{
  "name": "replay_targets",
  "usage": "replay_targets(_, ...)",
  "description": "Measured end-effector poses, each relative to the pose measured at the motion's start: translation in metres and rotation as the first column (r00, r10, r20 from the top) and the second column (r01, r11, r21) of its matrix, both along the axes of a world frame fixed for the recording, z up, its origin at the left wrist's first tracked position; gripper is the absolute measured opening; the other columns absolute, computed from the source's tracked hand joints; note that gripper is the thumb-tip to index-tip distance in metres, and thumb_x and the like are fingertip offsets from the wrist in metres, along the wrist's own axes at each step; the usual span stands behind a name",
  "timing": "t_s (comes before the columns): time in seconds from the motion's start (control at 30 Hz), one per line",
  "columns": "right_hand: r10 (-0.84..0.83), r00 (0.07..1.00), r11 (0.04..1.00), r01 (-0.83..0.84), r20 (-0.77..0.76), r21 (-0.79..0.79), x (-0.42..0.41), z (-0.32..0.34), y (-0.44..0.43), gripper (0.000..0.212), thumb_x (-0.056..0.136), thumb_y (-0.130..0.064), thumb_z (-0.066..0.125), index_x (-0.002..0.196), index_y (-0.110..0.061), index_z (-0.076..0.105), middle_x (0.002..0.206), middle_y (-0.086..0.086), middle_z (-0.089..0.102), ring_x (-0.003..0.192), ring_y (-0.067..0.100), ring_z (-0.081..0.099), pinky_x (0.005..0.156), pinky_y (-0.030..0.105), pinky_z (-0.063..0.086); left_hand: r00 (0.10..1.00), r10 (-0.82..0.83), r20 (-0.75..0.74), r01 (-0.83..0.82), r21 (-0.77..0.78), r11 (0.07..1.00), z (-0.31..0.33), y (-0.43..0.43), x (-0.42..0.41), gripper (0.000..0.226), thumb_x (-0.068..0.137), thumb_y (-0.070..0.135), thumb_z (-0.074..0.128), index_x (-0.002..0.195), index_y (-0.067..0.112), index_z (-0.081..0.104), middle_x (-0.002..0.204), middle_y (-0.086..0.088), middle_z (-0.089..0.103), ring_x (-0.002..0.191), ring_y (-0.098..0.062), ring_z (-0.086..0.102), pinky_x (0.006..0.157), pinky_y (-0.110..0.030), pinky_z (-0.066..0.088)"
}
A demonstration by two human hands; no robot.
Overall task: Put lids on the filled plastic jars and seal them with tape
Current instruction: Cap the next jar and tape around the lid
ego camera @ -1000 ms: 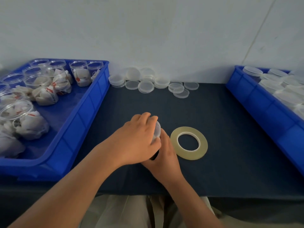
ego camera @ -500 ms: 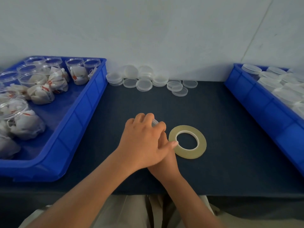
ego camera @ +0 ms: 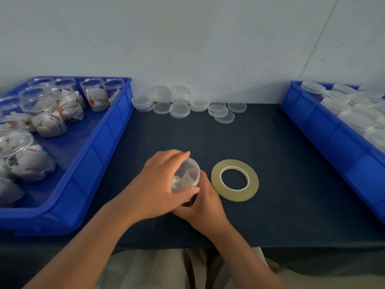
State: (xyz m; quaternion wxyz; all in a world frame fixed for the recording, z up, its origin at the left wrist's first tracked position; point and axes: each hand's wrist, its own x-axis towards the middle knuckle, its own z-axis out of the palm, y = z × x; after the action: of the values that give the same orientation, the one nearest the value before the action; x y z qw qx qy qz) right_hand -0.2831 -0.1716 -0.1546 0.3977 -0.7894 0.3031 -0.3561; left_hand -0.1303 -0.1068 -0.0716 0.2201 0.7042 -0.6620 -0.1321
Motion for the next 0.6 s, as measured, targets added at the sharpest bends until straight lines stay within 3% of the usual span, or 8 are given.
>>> replay_targets(0.1,-0.036,0.996,0.996,0.029,-0.087,-0.087,0.003,0.002,0.005,0.075,0.080,-0.062,0.074,0.143,-0.032,0.048,0.133,-0.016,0.052,0.116,0.000,0.055,0.090,0.017,0.052,0.976,0.166,0.138,-0.172,0.033,0.985,0.004,0.001,-0.030,0.102,0.075,0.094,0.026,0.160,0.037,0.024,0.159,0.017,0.029,0.147,-0.010,0.030,0.108,-0.031,0.037)
replay_targets(0.17,-0.061,0.991,0.989,0.044,-0.119,-0.139,0.003,0.004,0.007,0.058,0.085,-0.061,0.067,0.132,-0.034,0.048,0.126,-0.011,0.052,0.106,0.002,0.055,0.082,0.019,0.052,0.922,0.294,0.251,-0.292,-0.045,0.955,0.007,-0.007,-0.051,0.099,0.074,0.097,0.021,0.146,0.033,0.043,0.143,0.009,0.050,0.131,-0.016,0.049,0.099,-0.034,0.047)
replay_targets(0.23,-0.038,0.998,0.995,0.034,-0.040,-0.095,0.000,0.004,0.006,0.048,0.088,-0.051,0.067,0.126,-0.027,0.052,0.118,-0.007,0.059,0.101,0.006,0.060,0.081,0.025,0.055,0.886,0.327,0.327,-0.288,-0.164,0.944,0.005,-0.015,-0.063,0.075,0.086,0.086,0.027,0.128,0.032,0.057,0.123,0.009,0.059,0.110,-0.014,0.057,0.089,-0.032,0.052)
replay_targets(0.37,-0.034,0.999,0.997,0.032,-0.029,-0.075,-0.001,0.008,-0.001,0.065,0.081,-0.055,0.072,0.134,-0.020,0.058,0.120,-0.010,0.065,0.104,0.003,0.065,0.081,0.017,0.054,0.942,0.173,0.287,-0.102,-0.245,0.964,0.001,-0.023,-0.045,0.036,0.096,0.060,0.047,0.114,0.035,0.067,0.108,0.017,0.063,0.096,-0.007,0.059,0.076,-0.027,0.052)
replay_targets(0.47,-0.012,1.000,0.999,0.012,0.008,-0.051,0.001,0.008,-0.004,0.058,0.079,-0.042,0.086,0.129,-0.028,0.061,0.116,-0.015,0.068,0.106,0.001,0.067,0.081,0.015,0.054,0.965,0.018,0.263,0.047,-0.239,0.970,0.004,-0.026,-0.029,0.032,0.091,0.054,0.052,0.109,0.033,0.070,0.106,0.017,0.067,0.095,-0.007,0.061,0.078,-0.032,0.055)
replay_targets(0.6,-0.019,1.000,0.997,0.020,0.019,-0.068,0.002,0.007,-0.003,0.061,0.078,-0.034,0.088,0.129,-0.030,0.056,0.114,-0.014,0.066,0.104,0.000,0.066,0.079,0.016,0.054,0.976,-0.093,0.197,0.137,-0.222,0.965,0.008,-0.027,-0.020,0.032,0.089,0.047,0.060,0.111,0.029,0.074,0.111,0.016,0.071,0.103,-0.007,0.064,0.086,-0.035,0.056)
